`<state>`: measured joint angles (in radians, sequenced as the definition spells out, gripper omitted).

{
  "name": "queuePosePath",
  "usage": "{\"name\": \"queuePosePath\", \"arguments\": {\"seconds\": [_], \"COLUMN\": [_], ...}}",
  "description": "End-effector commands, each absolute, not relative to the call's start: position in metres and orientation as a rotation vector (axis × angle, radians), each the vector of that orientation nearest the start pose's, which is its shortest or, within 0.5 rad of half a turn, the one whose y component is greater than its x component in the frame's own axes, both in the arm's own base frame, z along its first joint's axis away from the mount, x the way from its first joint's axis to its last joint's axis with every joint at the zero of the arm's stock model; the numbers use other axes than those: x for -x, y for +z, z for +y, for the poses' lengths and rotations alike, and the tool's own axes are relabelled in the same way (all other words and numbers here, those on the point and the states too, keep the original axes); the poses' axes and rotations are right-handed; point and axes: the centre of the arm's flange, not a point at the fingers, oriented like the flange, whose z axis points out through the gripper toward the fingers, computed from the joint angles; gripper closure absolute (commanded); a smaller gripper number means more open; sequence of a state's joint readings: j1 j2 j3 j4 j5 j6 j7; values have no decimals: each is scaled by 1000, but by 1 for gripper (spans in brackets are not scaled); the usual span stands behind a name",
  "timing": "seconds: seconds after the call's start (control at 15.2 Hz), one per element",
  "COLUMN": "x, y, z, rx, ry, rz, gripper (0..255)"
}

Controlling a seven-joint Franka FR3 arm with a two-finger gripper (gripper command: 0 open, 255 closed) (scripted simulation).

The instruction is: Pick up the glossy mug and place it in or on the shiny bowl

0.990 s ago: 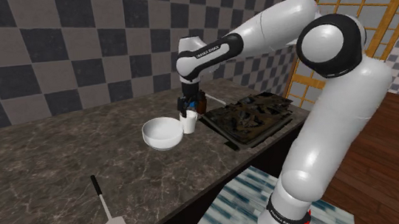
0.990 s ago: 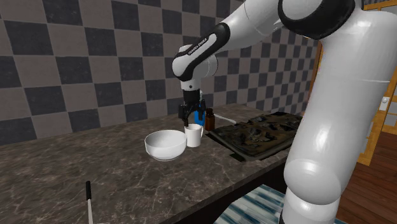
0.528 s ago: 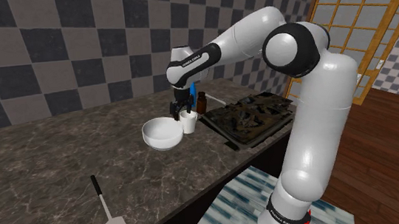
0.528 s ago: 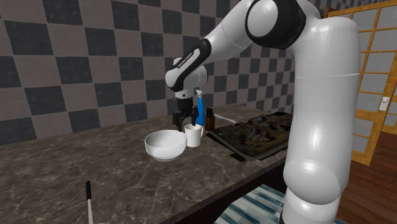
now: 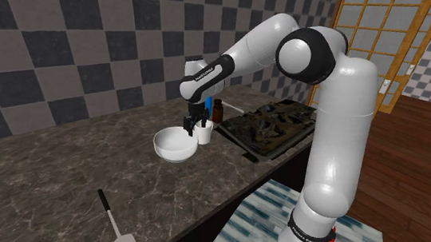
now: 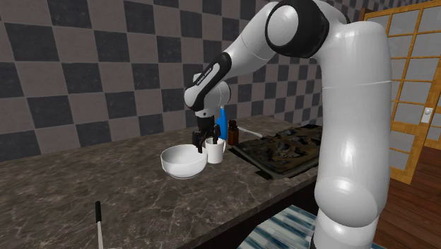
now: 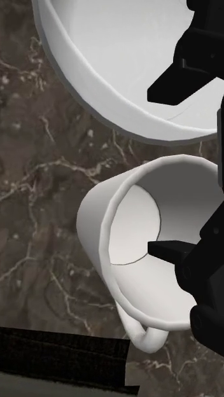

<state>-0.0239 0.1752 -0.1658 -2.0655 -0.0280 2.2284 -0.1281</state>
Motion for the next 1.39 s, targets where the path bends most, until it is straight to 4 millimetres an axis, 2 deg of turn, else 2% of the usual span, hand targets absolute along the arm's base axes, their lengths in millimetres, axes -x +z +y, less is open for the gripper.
{"name": "queuePosePath", "arguments": {"seconds": [0.0, 0.26, 0.33, 0.92, 1.32], "x": [-565, -565, -565, -565, -565], "y": [348, 348, 348, 348, 380], "z": [-108, -108, -108, -108, -108], "rx": [3189, 3189, 3189, 3190, 3189], "ry": [28, 28, 28, 28, 28], "rz": [67, 67, 67, 67, 67], "gripper": [0, 0, 255, 255, 255]}}
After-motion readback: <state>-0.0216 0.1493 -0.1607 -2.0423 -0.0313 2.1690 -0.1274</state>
